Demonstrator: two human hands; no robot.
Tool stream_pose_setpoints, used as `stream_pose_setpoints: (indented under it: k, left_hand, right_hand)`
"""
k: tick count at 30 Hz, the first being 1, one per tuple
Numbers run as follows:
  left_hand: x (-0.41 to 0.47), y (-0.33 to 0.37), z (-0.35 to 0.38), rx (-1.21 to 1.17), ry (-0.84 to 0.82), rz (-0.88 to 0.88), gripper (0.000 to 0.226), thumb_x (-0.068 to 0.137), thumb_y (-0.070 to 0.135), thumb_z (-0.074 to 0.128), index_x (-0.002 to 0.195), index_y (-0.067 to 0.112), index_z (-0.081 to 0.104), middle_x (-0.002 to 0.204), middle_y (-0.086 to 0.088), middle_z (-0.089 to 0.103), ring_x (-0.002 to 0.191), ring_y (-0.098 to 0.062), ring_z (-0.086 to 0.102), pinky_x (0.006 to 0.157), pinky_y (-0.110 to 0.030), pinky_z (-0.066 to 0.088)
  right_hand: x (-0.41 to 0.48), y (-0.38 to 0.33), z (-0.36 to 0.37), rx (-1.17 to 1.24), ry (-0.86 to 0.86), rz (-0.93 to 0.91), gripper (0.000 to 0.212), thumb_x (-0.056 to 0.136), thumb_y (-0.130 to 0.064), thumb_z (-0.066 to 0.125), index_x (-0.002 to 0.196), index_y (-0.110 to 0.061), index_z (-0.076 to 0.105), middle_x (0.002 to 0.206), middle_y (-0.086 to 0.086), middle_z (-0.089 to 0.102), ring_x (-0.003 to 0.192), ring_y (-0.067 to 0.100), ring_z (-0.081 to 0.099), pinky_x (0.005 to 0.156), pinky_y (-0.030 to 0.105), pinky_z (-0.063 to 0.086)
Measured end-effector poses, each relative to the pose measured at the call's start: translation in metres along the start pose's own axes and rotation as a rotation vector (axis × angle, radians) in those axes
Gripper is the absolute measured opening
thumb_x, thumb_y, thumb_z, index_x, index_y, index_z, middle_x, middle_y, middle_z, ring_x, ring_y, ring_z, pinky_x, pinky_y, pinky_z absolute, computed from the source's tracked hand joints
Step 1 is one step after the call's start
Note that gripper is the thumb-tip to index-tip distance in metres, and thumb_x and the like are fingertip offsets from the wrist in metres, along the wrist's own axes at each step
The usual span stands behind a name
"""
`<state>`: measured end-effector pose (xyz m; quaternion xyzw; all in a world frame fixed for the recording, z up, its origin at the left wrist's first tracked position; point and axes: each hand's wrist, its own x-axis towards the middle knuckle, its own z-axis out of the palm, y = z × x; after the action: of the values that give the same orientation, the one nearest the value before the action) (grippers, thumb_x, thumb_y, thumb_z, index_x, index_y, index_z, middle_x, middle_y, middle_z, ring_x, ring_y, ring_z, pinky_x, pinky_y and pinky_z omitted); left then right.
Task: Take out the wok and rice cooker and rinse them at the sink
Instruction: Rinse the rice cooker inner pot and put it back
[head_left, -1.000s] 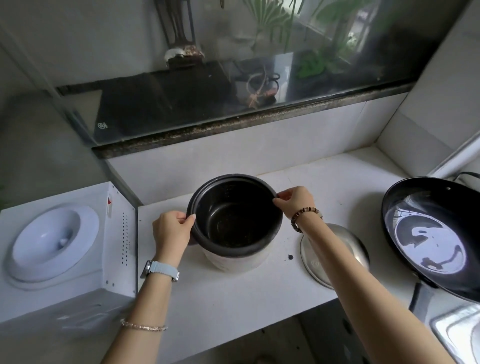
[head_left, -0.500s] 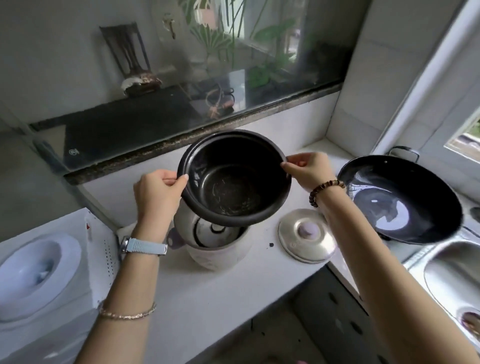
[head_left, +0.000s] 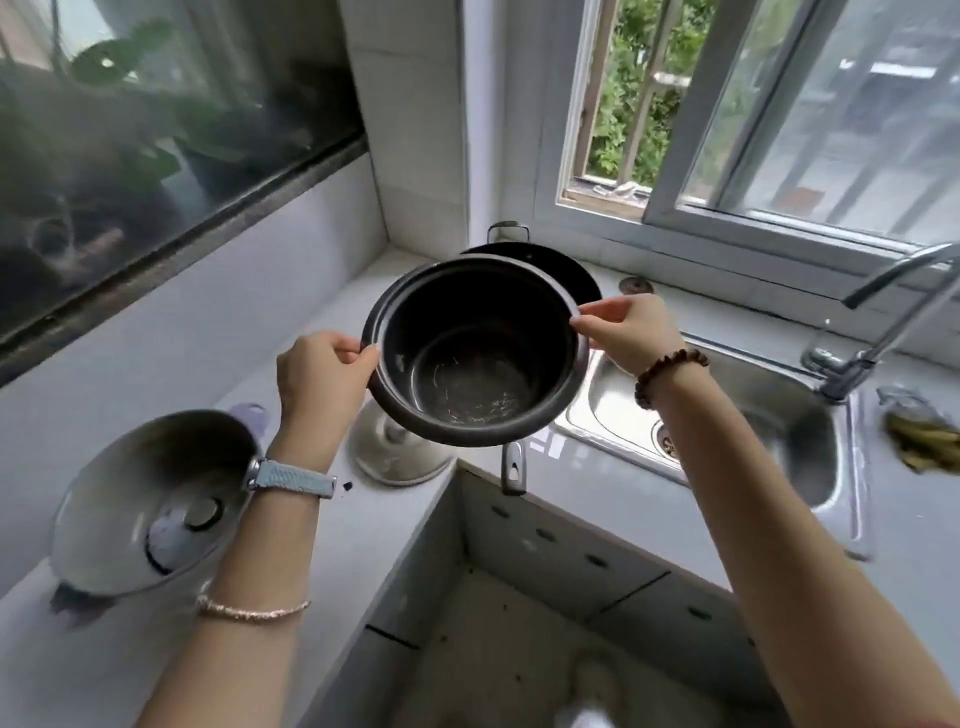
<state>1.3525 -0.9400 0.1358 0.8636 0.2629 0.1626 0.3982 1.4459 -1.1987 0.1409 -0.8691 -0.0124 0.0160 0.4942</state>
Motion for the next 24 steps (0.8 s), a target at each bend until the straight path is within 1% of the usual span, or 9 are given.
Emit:
stream_pose_setpoints:
  k: [4,7,9,12,15,17,20,22,24]
  left_hand:
    - [-0.013,0.047,0.066,0.022,-0.154,0.087,0.017,0.086,0.025,0.067,0.081,0.009,0.071,0.078,-0.008,0.072,0.084,-0.027,0.068,0.084,-0.031,0.050]
    - [-0.023,0.081,0.123,0.053,-0.248,0.119,0.016,0.086,0.023,0.067,0.084,0.007,0.071,0.077,-0.006,0.069,0.087,-0.030,0.066,0.087,-0.035,0.051]
    - [-0.028,0.099,0.162,0.091,-0.301,0.160,0.016,0.084,0.021,0.067,0.069,0.015,0.063,0.079,-0.014,0.071,0.085,-0.033,0.067,0.086,-0.036,0.052]
    - [-0.032,0.121,0.217,0.143,-0.369,0.192,0.029,0.083,0.017,0.066,0.060,0.022,0.049,0.083,-0.023,0.070,0.084,-0.038,0.065,0.084,-0.037,0.051]
    - [-0.033,0.133,0.267,0.209,-0.429,0.170,0.021,0.085,0.016,0.063,0.066,0.017,0.054,0.081,-0.019,0.067,0.079,-0.032,0.058,0.086,-0.032,0.044]
    - [-0.032,0.135,0.297,0.230,-0.472,0.155,0.020,0.085,0.014,0.063,0.067,0.016,0.054,0.079,-0.014,0.064,0.076,-0.025,0.053,0.085,-0.030,0.043]
    - [-0.028,0.133,0.340,0.254,-0.549,0.110,0.013,0.083,0.014,0.064,0.072,0.013,0.057,0.075,-0.012,0.062,0.075,-0.024,0.053,0.075,-0.028,0.042]
    - [-0.023,0.126,0.369,0.246,-0.593,0.067,0.016,0.081,0.013,0.066,0.068,0.014,0.057,0.071,-0.010,0.058,0.072,-0.024,0.054,0.075,-0.031,0.047]
    - [-0.016,0.116,0.398,0.191,-0.638,-0.006,0.026,0.077,0.009,0.068,0.061,0.019,0.050,0.072,-0.009,0.056,0.070,-0.024,0.054,0.077,-0.037,0.051]
  right_hand:
    - [-0.001,0.047,-0.066,0.028,0.078,0.140,0.021,0.082,-0.010,0.068,0.095,0.006,0.071,0.097,0.021,0.071,0.099,0.027,0.067,0.094,0.047,0.050]
    - [0.003,0.086,-0.113,0.055,0.126,0.219,0.019,0.082,-0.009,0.068,0.099,0.000,0.072,0.089,0.012,0.070,0.097,0.025,0.067,0.096,0.043,0.050]
    - [0.011,0.115,-0.141,0.071,0.149,0.255,0.018,0.081,-0.008,0.069,0.097,-0.001,0.073,0.087,0.009,0.069,0.096,0.025,0.067,0.096,0.044,0.051]
    - [0.027,0.158,-0.174,0.081,0.158,0.310,0.006,0.079,-0.006,0.068,0.078,-0.008,0.074,0.089,0.016,0.071,0.092,0.028,0.067,0.094,0.049,0.051]
    - [0.047,0.205,-0.193,0.133,0.160,0.401,0.020,0.077,-0.005,0.067,0.060,-0.016,0.068,0.084,0.019,0.072,0.089,0.030,0.067,0.093,0.052,0.050]
    - [0.057,0.232,-0.198,0.189,0.170,0.466,0.011,0.079,-0.002,0.065,0.076,-0.009,0.073,0.076,0.008,0.068,0.091,0.028,0.066,0.095,0.046,0.051]
    - [0.069,0.267,-0.199,0.253,0.183,0.556,0.022,0.084,0.003,0.060,0.104,0.009,0.067,0.073,0.002,0.061,0.090,0.023,0.061,0.094,0.038,0.051]
    - [0.077,0.292,-0.197,0.303,0.178,0.624,0.023,0.085,0.005,0.058,0.105,0.011,0.065,0.073,0.004,0.060,0.090,0.024,0.059,0.094,0.037,0.051]
    - [0.084,0.316,-0.192,0.344,0.177,0.690,0.013,0.084,0.006,0.057,0.090,0.007,0.068,0.077,0.011,0.062,0.088,0.025,0.059,0.095,0.040,0.051]
